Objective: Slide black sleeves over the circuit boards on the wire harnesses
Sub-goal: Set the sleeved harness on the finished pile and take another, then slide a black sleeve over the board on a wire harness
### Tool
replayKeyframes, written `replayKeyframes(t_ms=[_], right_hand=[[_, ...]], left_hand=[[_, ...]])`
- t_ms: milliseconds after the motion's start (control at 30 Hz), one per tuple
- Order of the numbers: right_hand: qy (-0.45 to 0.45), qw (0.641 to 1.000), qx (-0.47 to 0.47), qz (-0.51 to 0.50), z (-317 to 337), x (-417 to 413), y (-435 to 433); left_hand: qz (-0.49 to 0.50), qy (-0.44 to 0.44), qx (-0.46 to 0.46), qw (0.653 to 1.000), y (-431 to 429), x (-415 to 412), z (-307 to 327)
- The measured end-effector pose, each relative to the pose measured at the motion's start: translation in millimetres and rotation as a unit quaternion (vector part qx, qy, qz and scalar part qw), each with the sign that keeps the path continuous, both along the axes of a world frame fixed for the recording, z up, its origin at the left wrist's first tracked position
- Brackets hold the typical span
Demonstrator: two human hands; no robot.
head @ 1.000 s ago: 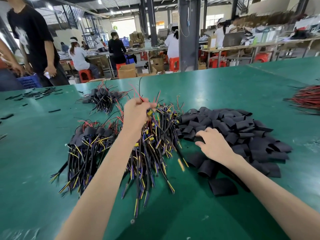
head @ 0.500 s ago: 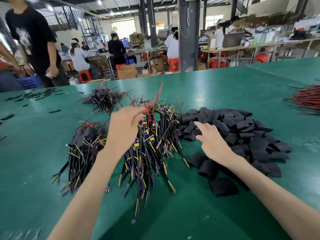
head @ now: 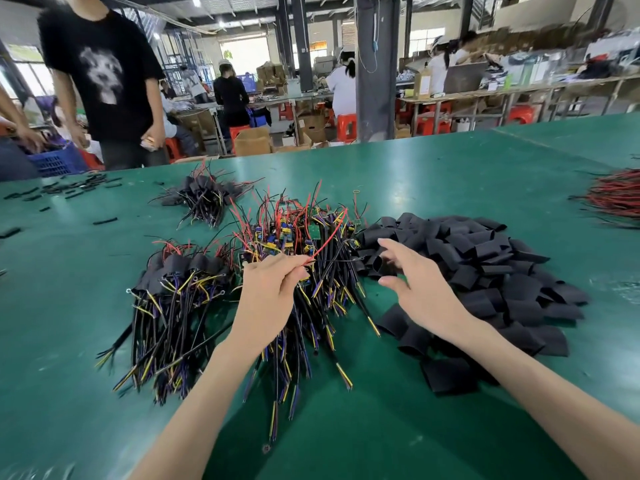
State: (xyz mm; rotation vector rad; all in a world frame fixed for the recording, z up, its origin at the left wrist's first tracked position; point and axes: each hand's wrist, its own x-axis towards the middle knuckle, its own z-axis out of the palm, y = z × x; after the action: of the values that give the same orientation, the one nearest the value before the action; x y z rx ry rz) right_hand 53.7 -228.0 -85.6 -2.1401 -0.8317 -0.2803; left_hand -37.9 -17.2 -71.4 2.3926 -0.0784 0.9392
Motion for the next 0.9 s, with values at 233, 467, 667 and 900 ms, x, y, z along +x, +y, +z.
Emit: replayKeyframes(t_ms=[233,467,667,900], right_hand=[[0.019,0.999,0.019,0.025,2,-2,-2],[0.113,0.985,0.103,0.074,8,-9,1],[0.184,0.966,0.162,0.086,12,-10,2],[0.153,0.982,0.110,0.031,12,-8,-2]], left_hand=[[-0.026,0.023,0.007,0.999,-6,-3,-3],[-0.019,0.029,0.094,0.995,-11,-5,-5],[0.033,0.005,0.106,0.994,-19,-3,-7],[-0.029,-0.001,-0.067,0.997,-26,-5,-2]])
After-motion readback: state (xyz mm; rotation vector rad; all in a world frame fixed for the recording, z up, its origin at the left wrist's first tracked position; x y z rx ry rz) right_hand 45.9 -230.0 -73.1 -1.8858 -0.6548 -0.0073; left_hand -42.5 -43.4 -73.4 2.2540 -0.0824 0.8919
